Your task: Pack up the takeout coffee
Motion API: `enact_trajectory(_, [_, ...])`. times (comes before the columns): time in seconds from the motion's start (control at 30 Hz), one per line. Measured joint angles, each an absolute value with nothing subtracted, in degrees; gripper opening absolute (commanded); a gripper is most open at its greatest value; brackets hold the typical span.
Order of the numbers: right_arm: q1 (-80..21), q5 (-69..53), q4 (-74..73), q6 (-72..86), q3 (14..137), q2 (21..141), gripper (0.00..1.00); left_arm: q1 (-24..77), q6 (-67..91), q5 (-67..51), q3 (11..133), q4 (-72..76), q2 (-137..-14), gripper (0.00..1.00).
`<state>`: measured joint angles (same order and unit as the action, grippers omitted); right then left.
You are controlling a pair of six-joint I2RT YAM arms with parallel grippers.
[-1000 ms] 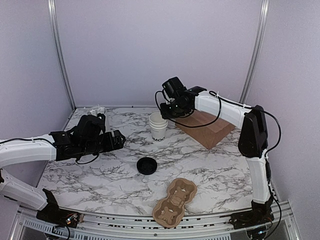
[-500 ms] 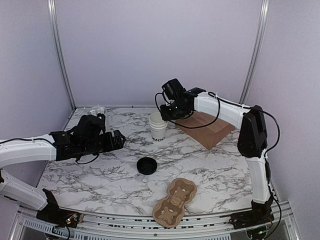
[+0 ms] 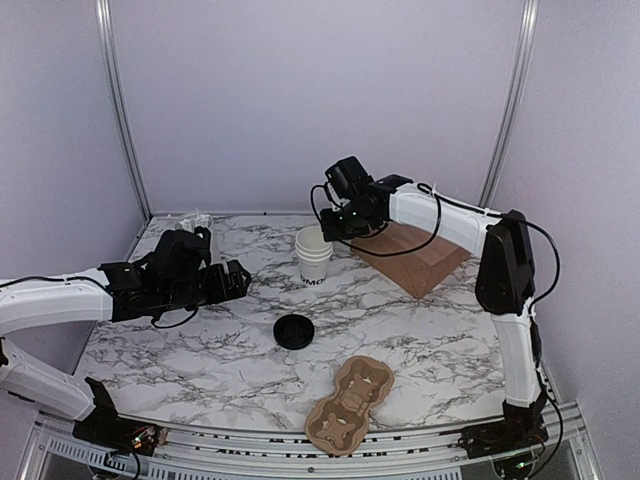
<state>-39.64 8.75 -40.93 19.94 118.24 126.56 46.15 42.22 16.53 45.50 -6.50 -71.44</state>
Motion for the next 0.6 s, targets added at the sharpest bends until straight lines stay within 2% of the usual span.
enact_trajectory(0.6, [-39.6,4.8,-40.9,20.4,118.2,123.2,0.00,46.2,42.2,15.8,47.0,-6.3,-73.3,0.99])
